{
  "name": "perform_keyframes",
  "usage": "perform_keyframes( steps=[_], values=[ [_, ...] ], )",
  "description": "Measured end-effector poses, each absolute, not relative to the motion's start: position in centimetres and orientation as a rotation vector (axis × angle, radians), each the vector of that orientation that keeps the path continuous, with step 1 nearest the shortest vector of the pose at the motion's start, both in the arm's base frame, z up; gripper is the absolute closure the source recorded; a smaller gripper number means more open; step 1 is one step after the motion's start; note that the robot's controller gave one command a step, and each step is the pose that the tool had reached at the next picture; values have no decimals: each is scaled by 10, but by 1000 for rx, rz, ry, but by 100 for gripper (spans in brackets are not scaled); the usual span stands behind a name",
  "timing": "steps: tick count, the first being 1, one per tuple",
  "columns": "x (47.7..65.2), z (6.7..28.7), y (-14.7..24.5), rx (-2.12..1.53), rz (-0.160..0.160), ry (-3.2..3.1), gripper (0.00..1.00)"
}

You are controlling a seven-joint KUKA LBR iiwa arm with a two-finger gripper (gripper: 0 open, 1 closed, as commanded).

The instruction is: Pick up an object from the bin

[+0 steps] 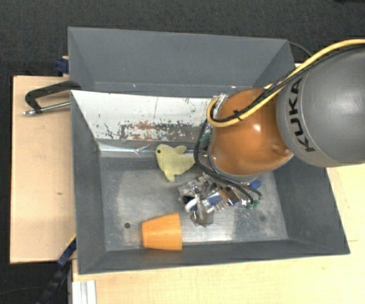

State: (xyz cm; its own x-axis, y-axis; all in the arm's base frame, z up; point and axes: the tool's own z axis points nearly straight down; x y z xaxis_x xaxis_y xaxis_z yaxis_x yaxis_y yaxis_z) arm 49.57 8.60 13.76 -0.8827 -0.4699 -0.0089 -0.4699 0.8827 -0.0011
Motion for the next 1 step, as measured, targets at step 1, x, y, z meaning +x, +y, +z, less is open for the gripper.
perform_keyframes(
  steps=[1],
  values=[
    [497,147,87,-758,2,3042,100]
  ],
)
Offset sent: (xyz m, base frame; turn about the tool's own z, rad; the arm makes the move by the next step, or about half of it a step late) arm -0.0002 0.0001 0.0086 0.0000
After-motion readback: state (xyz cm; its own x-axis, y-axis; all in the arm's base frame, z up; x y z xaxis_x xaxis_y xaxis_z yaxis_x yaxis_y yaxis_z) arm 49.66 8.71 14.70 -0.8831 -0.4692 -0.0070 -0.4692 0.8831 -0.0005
